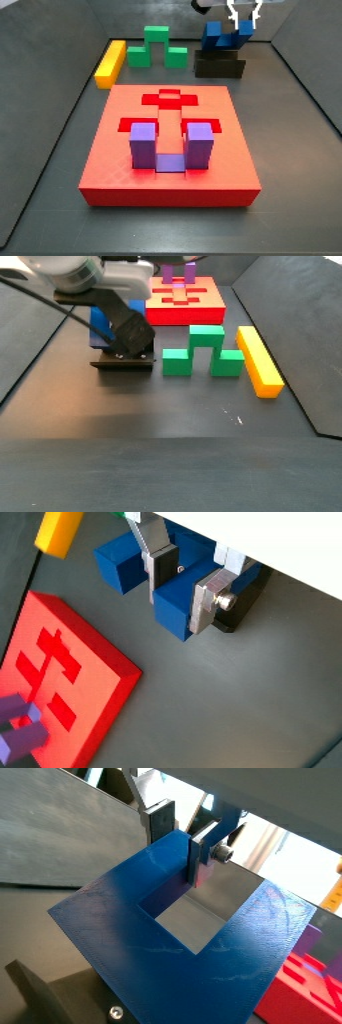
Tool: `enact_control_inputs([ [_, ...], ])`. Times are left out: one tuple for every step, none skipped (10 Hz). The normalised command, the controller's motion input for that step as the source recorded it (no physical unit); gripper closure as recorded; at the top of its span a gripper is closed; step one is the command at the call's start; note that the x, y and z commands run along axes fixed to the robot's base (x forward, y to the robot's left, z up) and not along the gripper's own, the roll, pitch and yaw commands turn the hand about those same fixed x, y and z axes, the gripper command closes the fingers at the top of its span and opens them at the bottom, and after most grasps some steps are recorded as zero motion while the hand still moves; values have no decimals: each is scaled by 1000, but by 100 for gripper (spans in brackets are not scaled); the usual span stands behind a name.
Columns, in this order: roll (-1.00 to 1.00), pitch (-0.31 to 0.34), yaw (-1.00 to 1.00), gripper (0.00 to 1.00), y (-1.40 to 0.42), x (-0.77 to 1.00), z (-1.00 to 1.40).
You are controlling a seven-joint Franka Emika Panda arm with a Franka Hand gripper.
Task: Pick up the blue object. Move up. Place the blue object on the fixture. Regrasp the blue object. Move to above the board. Insert the blue object.
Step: Place the blue object on the fixture.
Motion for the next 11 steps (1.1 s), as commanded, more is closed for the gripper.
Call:
enact_control_inputs([
  [-420, -103, -411, 100, 100, 183, -111],
  [-489, -234, -180, 100, 66, 66, -151],
  [-509, -214, -6, 100, 0, 206, -106],
  [-466, -180, 0, 100, 0, 277, -126],
  [-314, -146, 0, 100, 0, 174, -154],
  [-83, -31, 0, 100, 23, 0, -40],
  [-6, 0, -37, 100, 89, 0, 0],
  [9, 131, -149, 100, 71, -31, 0],
  [131, 214, -131, 100, 0, 0, 0],
  [257, 214, -54, 100, 0, 17, -34],
  [703, 346, 0, 100, 0, 49, -166],
])
